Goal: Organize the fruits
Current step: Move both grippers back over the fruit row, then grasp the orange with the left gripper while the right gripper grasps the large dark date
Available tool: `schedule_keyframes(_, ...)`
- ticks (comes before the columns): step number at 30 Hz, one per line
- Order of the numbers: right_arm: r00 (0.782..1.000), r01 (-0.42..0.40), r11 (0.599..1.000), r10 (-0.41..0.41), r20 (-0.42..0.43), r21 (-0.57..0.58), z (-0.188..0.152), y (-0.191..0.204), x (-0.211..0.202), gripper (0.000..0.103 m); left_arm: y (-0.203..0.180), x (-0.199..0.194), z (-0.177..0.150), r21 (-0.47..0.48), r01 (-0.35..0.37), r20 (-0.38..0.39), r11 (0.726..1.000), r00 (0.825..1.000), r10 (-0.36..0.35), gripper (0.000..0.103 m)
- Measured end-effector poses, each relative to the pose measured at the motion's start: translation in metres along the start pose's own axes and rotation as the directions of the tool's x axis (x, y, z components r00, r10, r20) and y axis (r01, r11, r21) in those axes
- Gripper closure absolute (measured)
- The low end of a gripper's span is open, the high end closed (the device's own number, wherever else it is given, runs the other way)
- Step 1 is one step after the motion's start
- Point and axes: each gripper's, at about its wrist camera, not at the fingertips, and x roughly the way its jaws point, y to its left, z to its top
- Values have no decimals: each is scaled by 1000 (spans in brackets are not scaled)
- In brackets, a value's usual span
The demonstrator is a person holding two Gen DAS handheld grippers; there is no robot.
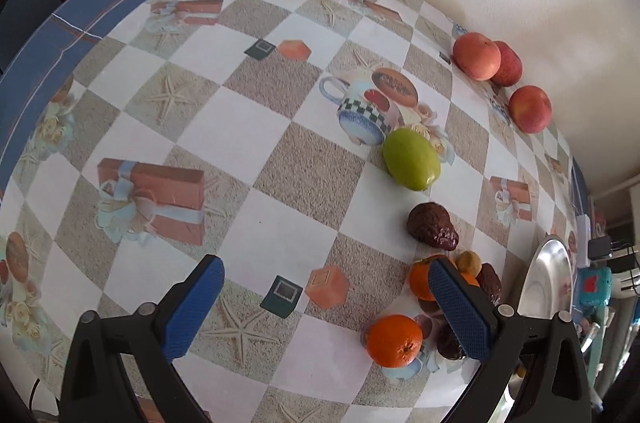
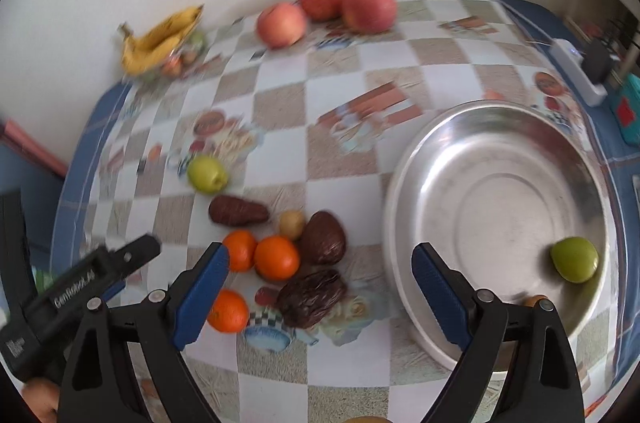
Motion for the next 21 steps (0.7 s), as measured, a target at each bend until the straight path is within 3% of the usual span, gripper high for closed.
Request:
schedule_keyframes(7, 997, 3, 999, -6, -77, -47, -15, 5, 17, 10, -2, 1, -9, 8, 35, -44, 999, 998, -34, 0)
schedule_keyframes(13, 992, 16, 991, -32, -120, -133, -25, 14, 32, 11, -13, 13, -18, 61, 16, -117, 998, 993, -9, 2)
schedule_keyframes(16, 990, 23, 988, -44, -135, -154, -26, 16, 38, 21, -17, 20, -23, 53, 61, -169, 997, 984, -51, 9)
schedule_keyframes(21, 978, 48, 985, -81, -195, -168, -30, 13, 54, 21, -25, 31, -33, 49, 96, -240, 994, 967, -81, 14)
